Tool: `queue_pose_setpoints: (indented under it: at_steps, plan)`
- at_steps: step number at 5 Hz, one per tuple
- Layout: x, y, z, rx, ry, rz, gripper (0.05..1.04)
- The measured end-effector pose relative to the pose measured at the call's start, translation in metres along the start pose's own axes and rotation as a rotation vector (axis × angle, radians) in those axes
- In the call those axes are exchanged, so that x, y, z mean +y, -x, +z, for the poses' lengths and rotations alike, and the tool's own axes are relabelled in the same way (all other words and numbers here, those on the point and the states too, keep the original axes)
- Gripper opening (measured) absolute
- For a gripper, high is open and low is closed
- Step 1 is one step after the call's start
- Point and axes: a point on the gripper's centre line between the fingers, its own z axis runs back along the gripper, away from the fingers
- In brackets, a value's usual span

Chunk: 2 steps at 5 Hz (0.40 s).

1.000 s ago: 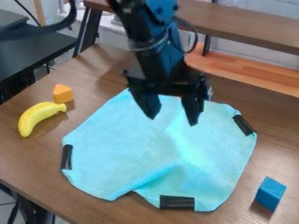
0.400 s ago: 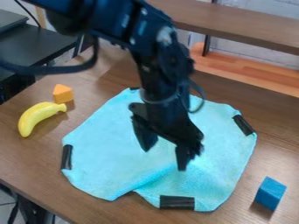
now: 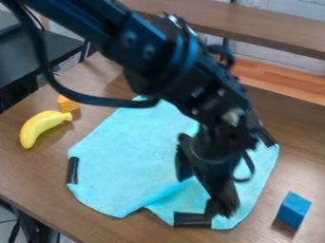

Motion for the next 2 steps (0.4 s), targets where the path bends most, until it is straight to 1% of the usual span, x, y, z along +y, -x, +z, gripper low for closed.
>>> queue_pose_setpoints:
  at_steps: [1, 2]
  plan:
    - [-0.005, -0.001, -0.009, 0.013, -0.033, -0.061, 1.0]
    - [-0.016, 0.002, -0.021, 0.041, -0.06, -0.114, 1.0]
